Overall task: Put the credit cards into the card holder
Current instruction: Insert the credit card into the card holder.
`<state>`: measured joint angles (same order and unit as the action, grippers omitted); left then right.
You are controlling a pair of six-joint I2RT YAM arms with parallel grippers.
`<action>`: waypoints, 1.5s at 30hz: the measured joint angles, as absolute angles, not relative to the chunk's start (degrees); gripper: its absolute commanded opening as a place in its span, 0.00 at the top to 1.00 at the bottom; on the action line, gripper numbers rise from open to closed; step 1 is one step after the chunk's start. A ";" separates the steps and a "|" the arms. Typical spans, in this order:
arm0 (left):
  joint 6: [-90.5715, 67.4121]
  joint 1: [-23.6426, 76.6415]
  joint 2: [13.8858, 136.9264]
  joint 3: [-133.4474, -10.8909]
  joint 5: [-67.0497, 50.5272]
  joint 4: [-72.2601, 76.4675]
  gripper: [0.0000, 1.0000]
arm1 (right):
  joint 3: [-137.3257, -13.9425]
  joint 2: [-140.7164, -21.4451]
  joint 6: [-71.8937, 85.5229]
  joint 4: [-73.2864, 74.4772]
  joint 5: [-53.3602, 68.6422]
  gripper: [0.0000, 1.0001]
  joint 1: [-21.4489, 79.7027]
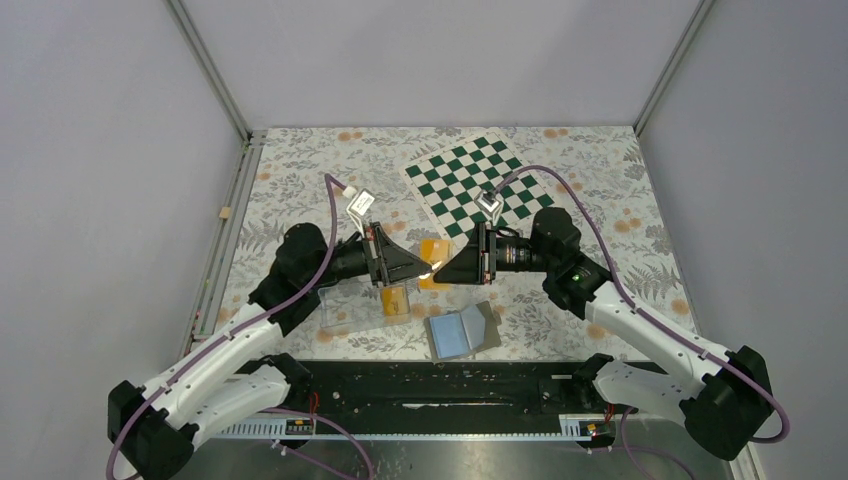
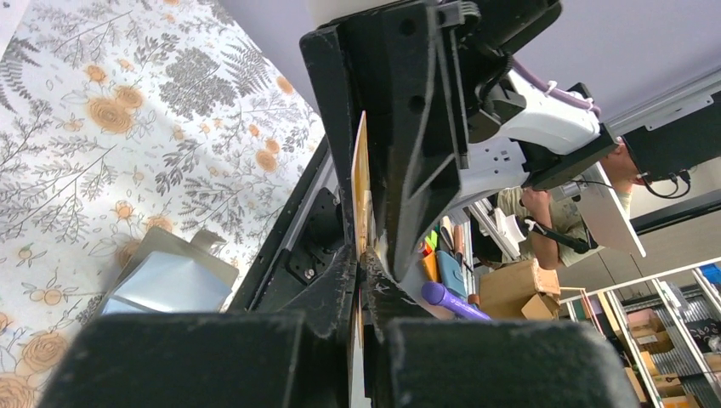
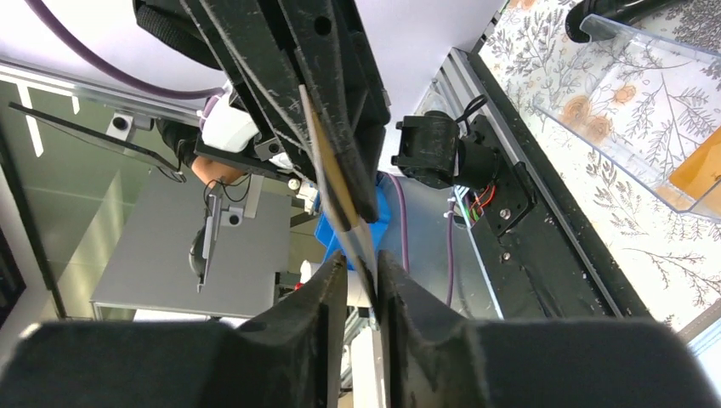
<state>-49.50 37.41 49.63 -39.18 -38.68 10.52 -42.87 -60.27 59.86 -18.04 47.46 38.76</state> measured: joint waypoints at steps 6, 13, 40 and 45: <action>-49.58 37.41 48.90 -39.16 -38.92 11.00 0.79 | -42.89 -59.88 59.33 -17.41 47.22 1.00 38.59; -48.53 37.43 49.01 -37.89 -37.65 8.64 0.43 | -42.54 -55.99 54.54 -9.04 42.76 1.00 37.56; -63.55 60.90 68.05 -38.76 -1.41 -20.93 0.51 | -33.63 -70.50 36.71 11.75 27.97 1.00 36.60; -64.42 60.90 67.24 -37.45 0.95 -21.67 0.52 | -35.97 -74.06 35.20 11.33 26.50 1.00 36.60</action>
<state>-64.42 60.90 67.24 -37.45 0.95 -21.67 -35.97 -74.06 35.20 11.33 26.50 36.60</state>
